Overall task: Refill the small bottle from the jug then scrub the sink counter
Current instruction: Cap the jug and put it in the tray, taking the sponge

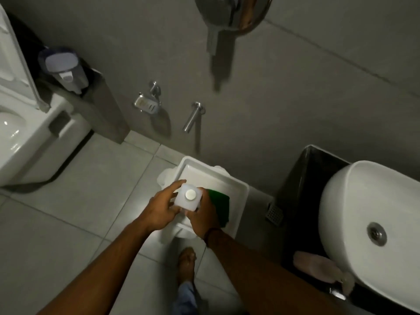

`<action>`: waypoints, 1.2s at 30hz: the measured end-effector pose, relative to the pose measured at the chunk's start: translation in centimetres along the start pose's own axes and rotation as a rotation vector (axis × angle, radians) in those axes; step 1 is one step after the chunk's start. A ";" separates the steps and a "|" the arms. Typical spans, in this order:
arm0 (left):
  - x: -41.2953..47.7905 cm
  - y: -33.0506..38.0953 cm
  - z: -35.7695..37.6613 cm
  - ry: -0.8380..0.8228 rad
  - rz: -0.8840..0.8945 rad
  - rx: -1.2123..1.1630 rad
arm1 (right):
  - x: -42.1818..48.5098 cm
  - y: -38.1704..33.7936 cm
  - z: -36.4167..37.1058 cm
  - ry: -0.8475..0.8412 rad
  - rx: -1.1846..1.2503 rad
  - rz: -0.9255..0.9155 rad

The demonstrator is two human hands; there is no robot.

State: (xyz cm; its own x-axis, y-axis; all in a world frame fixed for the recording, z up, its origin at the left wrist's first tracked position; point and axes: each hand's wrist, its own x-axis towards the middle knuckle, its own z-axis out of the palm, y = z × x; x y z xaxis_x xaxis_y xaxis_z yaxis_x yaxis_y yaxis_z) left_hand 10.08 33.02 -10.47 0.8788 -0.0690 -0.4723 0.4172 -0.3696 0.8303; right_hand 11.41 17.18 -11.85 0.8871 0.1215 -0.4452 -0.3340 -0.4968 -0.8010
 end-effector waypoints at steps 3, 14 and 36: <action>0.9 -1.9 -0.2 -0.024 -0.020 0.008 | 1.2 1.4 1.5 -0.028 -0.014 0.049; 0.6 -4.0 0.0 -0.018 -0.016 0.009 | 1.3 4.1 4.2 0.013 0.024 0.126; -2.8 -9.6 14.9 0.080 0.235 1.031 | 5.4 13.7 -1.9 -0.126 -1.069 -0.173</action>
State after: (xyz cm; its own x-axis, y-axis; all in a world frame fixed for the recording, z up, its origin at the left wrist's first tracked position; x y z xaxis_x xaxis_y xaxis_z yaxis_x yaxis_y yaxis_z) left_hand 0.14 22.92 -21.57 0.9403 -0.1932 -0.2802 -0.1303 -0.9649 0.2278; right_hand 12.26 9.36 -24.52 0.8361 0.3184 -0.4467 0.2955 -0.9475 -0.1221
